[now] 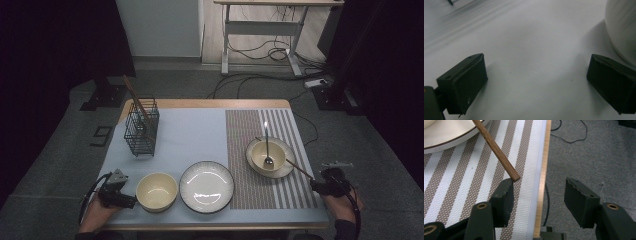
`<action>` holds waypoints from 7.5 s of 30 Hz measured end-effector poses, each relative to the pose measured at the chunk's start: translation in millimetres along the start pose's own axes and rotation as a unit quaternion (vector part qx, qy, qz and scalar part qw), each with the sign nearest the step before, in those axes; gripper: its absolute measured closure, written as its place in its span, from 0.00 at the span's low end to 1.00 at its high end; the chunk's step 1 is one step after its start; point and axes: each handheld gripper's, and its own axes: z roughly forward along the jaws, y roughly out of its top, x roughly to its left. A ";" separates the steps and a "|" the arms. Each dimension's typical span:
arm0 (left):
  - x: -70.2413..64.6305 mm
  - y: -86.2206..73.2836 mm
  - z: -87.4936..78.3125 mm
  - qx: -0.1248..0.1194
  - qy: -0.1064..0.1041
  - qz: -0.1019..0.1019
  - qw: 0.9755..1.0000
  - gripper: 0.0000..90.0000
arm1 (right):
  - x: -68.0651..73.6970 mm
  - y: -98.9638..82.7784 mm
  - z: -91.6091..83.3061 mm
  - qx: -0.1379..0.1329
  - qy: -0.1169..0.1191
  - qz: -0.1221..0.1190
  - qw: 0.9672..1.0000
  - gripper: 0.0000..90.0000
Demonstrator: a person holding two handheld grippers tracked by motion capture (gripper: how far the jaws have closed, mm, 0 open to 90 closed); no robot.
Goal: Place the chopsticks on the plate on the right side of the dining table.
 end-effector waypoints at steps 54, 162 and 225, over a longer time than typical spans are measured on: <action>-0.1 -0.1 0.1 -0.001 0.000 0.000 1.000 0.03 | -6.1 7.1 0.8 -0.013 0.019 0.002 1.000 0.71; -0.2 -0.1 0.2 -0.001 0.001 0.000 1.000 0.03 | -11.9 59.3 44.7 -0.009 0.009 -0.040 0.999 0.88; -0.2 -0.1 0.2 -0.001 0.001 0.000 1.000 0.03 | -7.3 79.7 58.7 -0.020 -0.005 -0.055 0.998 0.74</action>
